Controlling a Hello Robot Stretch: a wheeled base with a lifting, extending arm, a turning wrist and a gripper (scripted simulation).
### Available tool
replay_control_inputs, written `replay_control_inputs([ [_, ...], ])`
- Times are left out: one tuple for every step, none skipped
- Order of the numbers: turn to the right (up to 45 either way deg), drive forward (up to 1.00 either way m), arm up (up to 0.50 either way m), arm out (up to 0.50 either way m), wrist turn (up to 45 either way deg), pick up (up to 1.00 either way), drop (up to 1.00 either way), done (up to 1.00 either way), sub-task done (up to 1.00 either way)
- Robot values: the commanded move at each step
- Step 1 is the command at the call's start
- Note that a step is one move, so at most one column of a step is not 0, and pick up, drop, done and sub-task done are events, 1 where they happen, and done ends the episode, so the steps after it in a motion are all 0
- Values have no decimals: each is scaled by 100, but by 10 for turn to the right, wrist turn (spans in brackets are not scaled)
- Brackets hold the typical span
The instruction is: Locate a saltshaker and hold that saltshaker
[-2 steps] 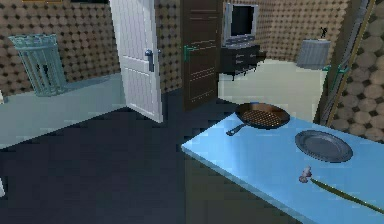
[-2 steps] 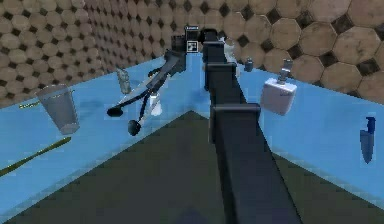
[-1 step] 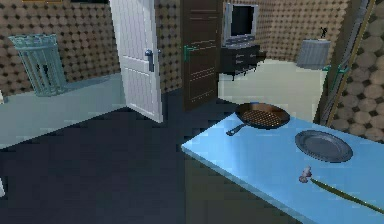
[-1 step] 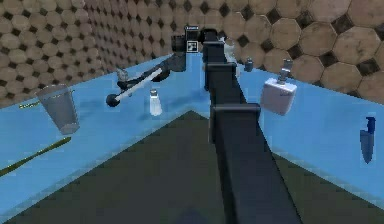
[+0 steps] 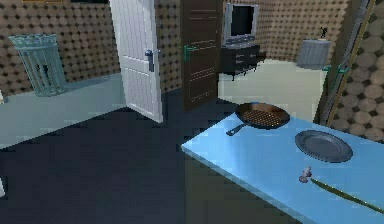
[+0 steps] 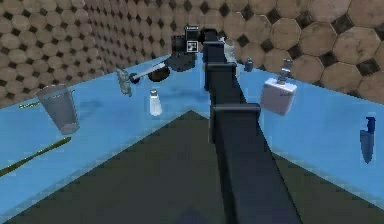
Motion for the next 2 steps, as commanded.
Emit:
replay_control_inputs([
  [0, 0, -16, 0, 0, 0, 0, 0, 0],
  [0, 0, 0, 0, 0, 100, 0, 0, 0],
])
